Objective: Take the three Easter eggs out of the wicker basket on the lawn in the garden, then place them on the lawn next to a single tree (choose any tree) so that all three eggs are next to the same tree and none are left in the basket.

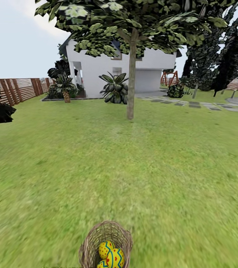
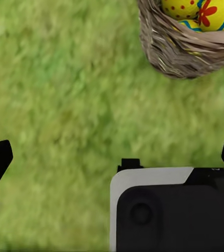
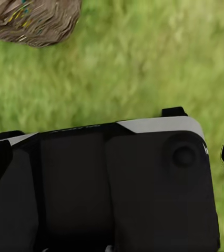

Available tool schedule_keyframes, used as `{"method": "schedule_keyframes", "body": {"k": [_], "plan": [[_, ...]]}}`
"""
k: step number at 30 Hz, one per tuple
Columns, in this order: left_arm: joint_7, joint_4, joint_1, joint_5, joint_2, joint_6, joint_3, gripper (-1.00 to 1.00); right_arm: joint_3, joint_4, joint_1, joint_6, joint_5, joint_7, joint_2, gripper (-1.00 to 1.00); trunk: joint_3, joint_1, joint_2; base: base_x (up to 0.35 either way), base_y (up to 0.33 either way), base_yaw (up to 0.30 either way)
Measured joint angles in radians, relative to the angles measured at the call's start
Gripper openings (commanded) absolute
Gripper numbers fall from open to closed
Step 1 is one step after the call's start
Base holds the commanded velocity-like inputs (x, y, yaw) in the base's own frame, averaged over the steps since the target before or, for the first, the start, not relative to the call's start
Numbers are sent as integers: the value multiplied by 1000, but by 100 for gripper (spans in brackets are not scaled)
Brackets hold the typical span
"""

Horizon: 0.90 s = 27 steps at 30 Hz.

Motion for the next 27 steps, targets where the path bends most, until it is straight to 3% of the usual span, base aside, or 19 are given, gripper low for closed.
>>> {"method": "schedule_keyframes", "body": {"k": [13, 19, 27], "plan": [[0, 0, 0, 0, 0, 0, 0, 100, 0, 0, 0, 0, 0, 0, 0, 100, -1, 0, 0, 5, -223, 108], [0, 0, 0, -1, 0, 0, 0, 100, 0, 1, 0, 0, 0, 0, 0, 100, -1, 0, 0, 0, -81, 222], [-1, 0, 0, -1, 0, 0, -1, 100, 0, 0, 0, 0, 0, 0, 0, 100, -1, 0, 0, 0, -72, 48]]}}
